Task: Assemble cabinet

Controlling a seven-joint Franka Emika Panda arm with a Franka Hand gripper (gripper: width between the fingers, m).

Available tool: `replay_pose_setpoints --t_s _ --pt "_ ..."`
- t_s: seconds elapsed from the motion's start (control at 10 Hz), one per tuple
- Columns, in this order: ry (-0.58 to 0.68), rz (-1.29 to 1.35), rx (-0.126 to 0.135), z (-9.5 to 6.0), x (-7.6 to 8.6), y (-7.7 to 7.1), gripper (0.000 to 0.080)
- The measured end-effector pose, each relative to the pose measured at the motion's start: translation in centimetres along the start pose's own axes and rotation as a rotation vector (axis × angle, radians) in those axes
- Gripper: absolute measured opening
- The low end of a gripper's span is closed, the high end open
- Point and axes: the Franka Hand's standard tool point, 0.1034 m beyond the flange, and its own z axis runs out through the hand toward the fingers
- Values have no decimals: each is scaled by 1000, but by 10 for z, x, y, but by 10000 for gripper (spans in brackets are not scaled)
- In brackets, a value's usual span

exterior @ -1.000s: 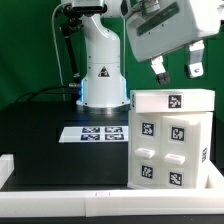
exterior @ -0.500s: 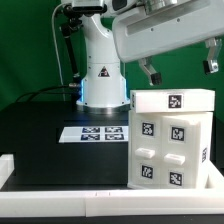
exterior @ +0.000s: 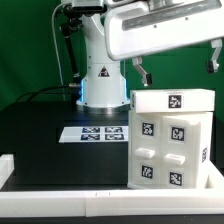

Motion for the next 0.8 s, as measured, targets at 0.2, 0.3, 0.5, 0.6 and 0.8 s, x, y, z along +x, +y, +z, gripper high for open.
replay_pose_setpoints --t_s 0.2,0.3,0.5,0.6,0.8 --pt "-22 -287 -25 1 -1 0 797" --pt "-42 -354 -25 2 0 0 797" --pt "-40 -481 -25 2 0 2 797" --pt "-41 -516 -25 2 0 2 797" --pt "-43 -688 -27 2 0 4 797"
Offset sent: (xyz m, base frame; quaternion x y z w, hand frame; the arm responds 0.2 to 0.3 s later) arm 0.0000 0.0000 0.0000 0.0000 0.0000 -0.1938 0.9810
